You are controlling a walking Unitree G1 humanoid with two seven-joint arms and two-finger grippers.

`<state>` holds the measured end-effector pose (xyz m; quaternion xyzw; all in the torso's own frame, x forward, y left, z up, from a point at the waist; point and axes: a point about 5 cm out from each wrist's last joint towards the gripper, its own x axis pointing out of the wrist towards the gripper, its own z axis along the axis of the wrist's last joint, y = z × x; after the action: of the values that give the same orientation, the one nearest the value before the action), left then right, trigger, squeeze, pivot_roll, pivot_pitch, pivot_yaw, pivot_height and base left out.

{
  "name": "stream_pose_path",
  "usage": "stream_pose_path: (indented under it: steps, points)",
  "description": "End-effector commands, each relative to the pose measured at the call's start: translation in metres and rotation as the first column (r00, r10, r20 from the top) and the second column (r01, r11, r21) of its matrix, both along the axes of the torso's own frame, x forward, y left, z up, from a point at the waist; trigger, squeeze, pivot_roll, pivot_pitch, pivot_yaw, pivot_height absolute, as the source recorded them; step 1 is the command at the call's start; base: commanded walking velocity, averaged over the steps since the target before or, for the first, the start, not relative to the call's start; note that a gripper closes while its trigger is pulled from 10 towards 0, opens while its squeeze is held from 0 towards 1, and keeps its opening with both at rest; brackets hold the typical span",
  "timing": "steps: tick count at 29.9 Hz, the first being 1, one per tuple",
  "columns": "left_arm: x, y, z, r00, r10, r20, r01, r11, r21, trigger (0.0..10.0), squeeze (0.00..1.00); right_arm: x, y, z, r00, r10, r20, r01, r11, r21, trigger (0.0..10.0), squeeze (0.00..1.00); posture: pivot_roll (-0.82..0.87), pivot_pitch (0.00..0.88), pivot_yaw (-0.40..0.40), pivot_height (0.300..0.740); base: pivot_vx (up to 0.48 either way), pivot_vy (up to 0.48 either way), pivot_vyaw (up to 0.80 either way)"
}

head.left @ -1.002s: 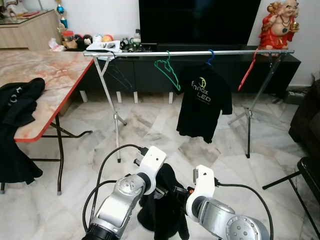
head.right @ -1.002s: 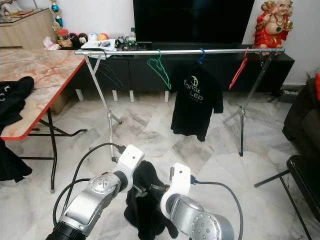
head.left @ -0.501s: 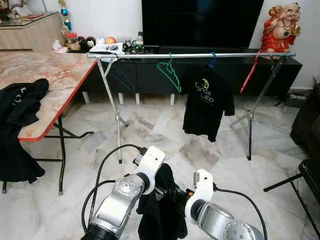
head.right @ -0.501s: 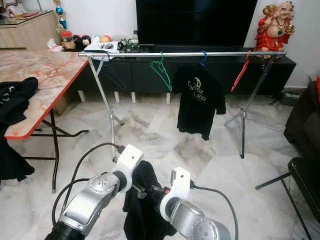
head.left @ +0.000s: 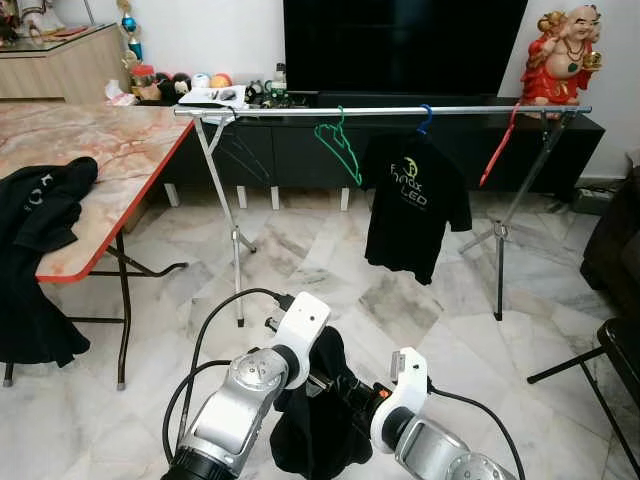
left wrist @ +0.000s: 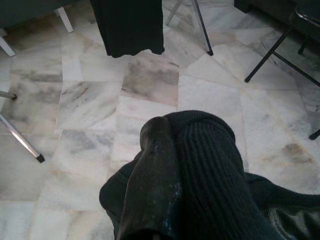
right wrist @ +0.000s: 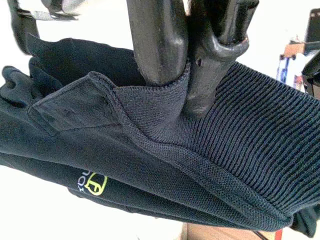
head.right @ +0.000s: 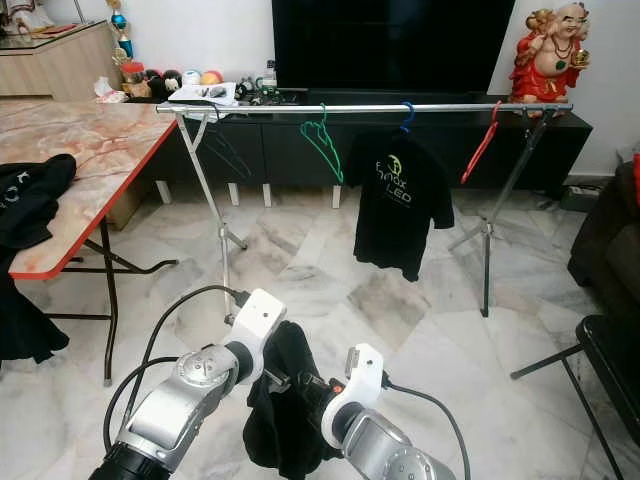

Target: Hang hanger

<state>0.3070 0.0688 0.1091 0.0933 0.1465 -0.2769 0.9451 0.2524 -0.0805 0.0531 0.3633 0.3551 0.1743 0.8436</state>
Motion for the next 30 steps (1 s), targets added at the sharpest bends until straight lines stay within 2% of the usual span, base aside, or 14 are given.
stream_pose_path:
  steps: [1, 14, 15, 30]
  points:
    - [0.0066, 0.0033, 0.0194, 0.997, 0.023, 0.079, -0.022, 1.0, -0.019, 0.0, 0.0, 0.0108, 0.0781, 0.1799, 0.905, 0.052, 0.423, -0.032, 0.998, -0.054, 10.0, 0.0, 0.1, 0.079, 0.036, 0.74, 0.0, 0.0, 0.0]
    - [0.0066, 0.0033, 0.0194, 0.997, 0.023, 0.079, -0.022, 1.0, -0.019, 0.0, 0.0, 0.0108, 0.0781, 0.1799, 0.905, 0.052, 0.423, -0.032, 0.998, -0.054, 10.0, 0.0, 0.1, 0.079, 0.036, 0.74, 0.0, 0.0, 0.0]
    - [0.0066, 0.0033, 0.0192, 0.997, 0.025, 0.079, -0.023, 1.0, -0.02, 0.0, 0.0, 0.0108, 0.078, 0.1799, 0.905, 0.05, 0.422, -0.031, 0.998, -0.053, 10.0, 0.0, 0.11, 0.0, 0.0, 0.74, 0.0, 0.0, 0.0]
    - [0.0066, 0.0033, 0.0192, 0.997, 0.025, 0.079, -0.023, 1.0, -0.02, 0.0, 0.0, 0.0108, 0.078, 0.1799, 0.905, 0.05, 0.422, -0.031, 0.998, -0.053, 10.0, 0.0, 0.11, 0.0, 0.0, 0.74, 0.0, 0.0, 0.0]
